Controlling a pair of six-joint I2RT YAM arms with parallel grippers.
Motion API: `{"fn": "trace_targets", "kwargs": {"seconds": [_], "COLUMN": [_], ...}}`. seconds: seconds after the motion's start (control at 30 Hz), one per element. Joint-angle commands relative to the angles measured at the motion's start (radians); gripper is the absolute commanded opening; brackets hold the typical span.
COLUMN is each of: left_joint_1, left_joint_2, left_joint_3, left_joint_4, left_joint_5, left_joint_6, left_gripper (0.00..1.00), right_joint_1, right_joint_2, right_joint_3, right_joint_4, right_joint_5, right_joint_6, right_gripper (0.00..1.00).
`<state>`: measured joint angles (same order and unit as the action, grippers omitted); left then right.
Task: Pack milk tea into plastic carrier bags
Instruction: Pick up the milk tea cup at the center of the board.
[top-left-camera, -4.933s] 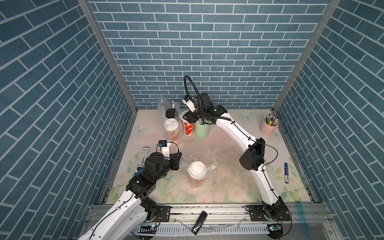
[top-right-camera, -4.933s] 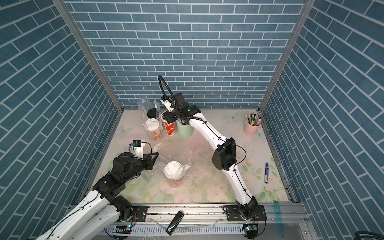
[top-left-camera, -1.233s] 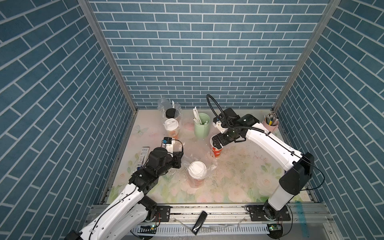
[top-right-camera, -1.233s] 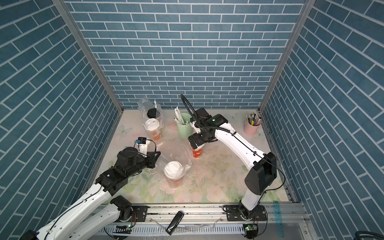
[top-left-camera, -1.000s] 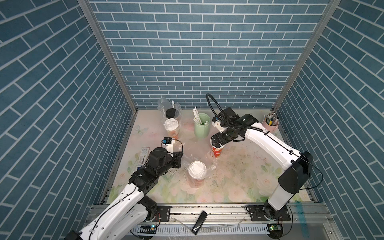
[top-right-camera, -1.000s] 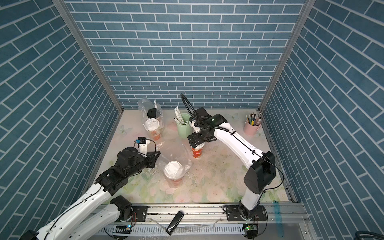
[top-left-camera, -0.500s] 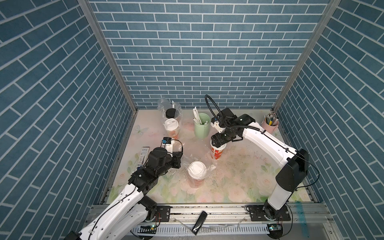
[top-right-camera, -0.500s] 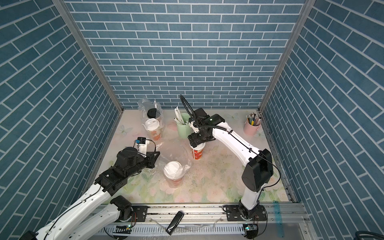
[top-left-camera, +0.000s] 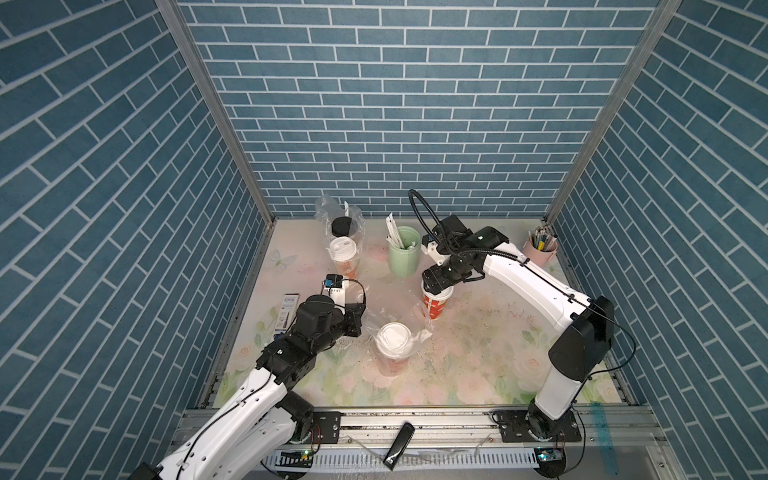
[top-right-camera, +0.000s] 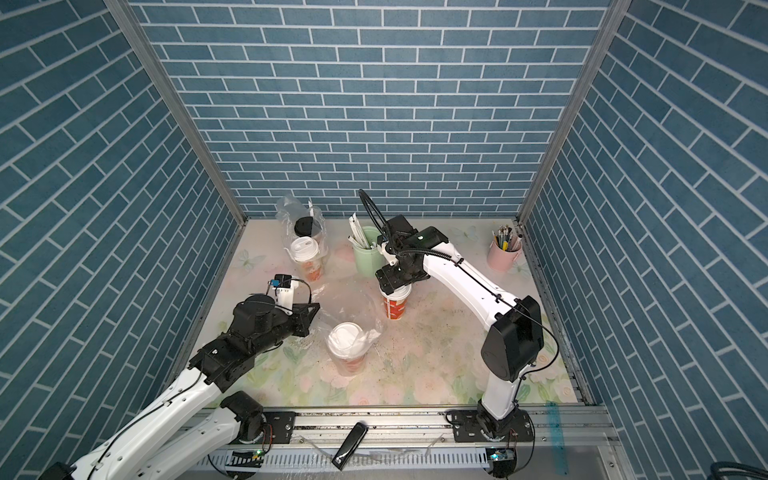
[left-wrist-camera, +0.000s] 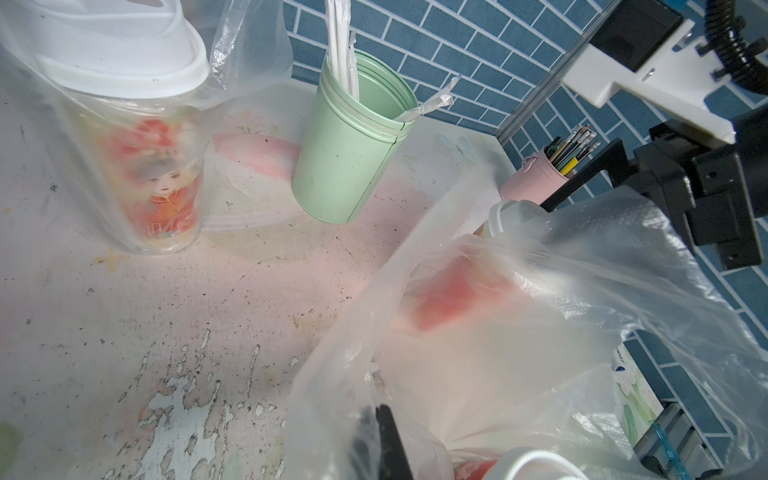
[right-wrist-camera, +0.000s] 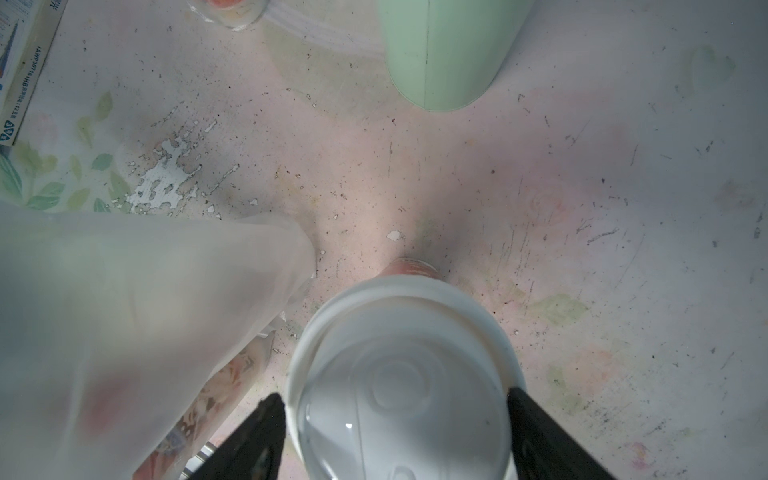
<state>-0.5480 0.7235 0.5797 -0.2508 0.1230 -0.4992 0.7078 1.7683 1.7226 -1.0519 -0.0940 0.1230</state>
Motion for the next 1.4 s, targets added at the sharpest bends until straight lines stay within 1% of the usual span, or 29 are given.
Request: {"fn": "trace_targets", "kwargs": {"seconds": [0.0,0.2,0.4,0.57,0.73,0.97,1.13,1.23,1.37], "left_joint_1": [0.004,0.004,0.004,0.004,0.005,0.004,0.004,0.005,0.004], "left_joint_2": [-0.009,-0.018,-0.028,-0.030,-0.031,-0.011,0.004,0.012,0.030], "left_joint_3": [0.022,0.019,0.017,0.016,0.019,0.032,0.041,0.043,0.055], "left_joint_4": [-0.008,-0.010,-0.013,-0.013,-0.007,0.018,0.026,0.028,0.028], "left_joint_5": [-0.010,-0.011,-0.019,-0.019,-0.020,-0.005,-0.003,0.003,0.016], "left_joint_6": [0.019,0.019,0.019,0.019,0.021,0.030,0.031,0.033,0.042], "left_gripper": [0.00,0.00,0.00,0.00,0.00,0.00,0.00,0.00,0.00], "right_joint_1": [0.012,0.033,0.038,0.038,0.038,0.035,0.033,0.033,0.035], "right_joint_2": [0.035,0.053,0.050,0.032,-0.005,-0.116,-0.174,-0.203,-0.228], "right_joint_3": [0.020,0.031,0.038,0.050,0.069,0.108,0.177,0.235,0.309], "right_joint_4": [-0.066,-0.093,-0.093,-0.089,-0.099,-0.107,-0.110,-0.087,-0.033], "right_joint_5": [0.000,0.072,0.092,0.100,0.110,0.161,0.169,0.147,0.065], "right_joint_6": [-0.021,-0.029,-0.026,-0.022,-0.020,-0.038,-0.046,-0.055,-0.083], "right_gripper": [0.84,0.83,0.71,0.65,0.64,0.65,0.65,0.65,0.65]}}
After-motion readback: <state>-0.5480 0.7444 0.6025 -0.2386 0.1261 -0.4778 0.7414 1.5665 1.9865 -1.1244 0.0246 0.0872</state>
